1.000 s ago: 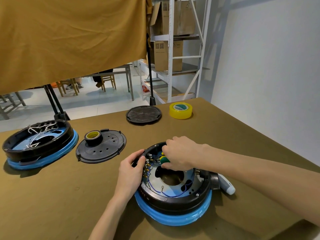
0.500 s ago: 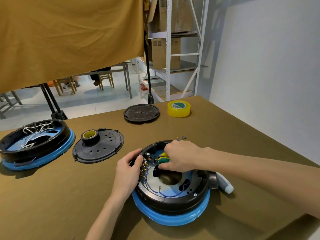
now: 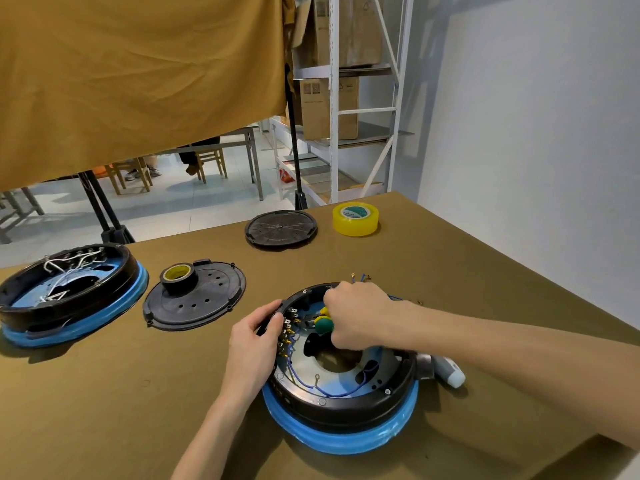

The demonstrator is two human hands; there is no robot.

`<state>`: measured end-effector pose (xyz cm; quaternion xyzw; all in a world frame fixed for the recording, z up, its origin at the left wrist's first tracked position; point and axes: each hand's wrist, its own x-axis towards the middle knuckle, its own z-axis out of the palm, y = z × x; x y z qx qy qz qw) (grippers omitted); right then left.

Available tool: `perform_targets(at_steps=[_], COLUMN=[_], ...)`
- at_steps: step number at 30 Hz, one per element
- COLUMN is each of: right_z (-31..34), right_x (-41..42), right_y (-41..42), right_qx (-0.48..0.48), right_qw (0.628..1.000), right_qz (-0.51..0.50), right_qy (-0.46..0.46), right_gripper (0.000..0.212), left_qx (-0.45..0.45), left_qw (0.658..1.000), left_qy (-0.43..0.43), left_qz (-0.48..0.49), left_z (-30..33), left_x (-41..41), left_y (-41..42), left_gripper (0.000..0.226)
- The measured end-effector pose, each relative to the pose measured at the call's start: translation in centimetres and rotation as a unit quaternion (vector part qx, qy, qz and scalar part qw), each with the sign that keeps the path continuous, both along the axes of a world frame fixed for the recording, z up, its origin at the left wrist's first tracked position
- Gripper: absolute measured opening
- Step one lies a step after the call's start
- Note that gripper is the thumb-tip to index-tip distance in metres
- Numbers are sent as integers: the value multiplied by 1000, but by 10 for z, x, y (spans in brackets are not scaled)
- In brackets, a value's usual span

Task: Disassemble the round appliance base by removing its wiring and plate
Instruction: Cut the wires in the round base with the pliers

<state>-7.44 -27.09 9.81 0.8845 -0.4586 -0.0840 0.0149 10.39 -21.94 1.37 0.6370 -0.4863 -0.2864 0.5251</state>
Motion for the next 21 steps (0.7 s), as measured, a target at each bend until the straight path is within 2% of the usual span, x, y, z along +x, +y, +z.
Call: perform_targets(at_steps=[1, 2, 5, 6, 8, 10, 11, 14, 16, 20, 21], right_z=[5, 6, -8, -13, -11, -4, -4, -21, -29, -10, -12], right_x=[-2, -2, 3, 4, 2, -3, -4, -2, -1, -9, -7], right_y=[-4, -5, 6, 7, 1, -9, -9, 4, 9, -8, -6], right_qx=[43, 48, -78, -94, -46, 29, 26, -115, -151, 10, -17], right_qw=[999, 998, 996, 994, 999, 999, 999, 992, 986, 998, 999], right_qz=[-23, -24, 42, 51, 25, -21, -15, 47, 76, -9, 1], right_qy=[-15, -20, 23, 25, -4, -37, -40, -12, -18, -57, -45], right_gripper=[23, 22, 31, 31, 35, 49, 53, 57, 57, 53, 53], left_qx=[1, 3, 1, 0, 1, 4, 5, 5, 6, 7, 6], left_qw=[1000, 1000, 1000, 1000, 1000, 1000, 1000, 1000, 1000, 1000, 1000], left_qy=[1, 5, 18, 19, 22, 25, 26, 25, 22, 18, 17], left_qz=[0, -1, 2, 3, 4, 3, 2, 1, 1, -2, -3], left_z=[0, 0, -1, -1, -2, -1, -1, -1, -1, -1, -1], left_x=[0, 0, 0, 0, 0, 0, 0, 0, 0, 0, 0], left_y=[0, 1, 0, 0, -1, 0, 0, -1, -1, 0, 0], left_gripper=[33, 33, 34, 34, 33, 33, 32, 32, 32, 33, 33])
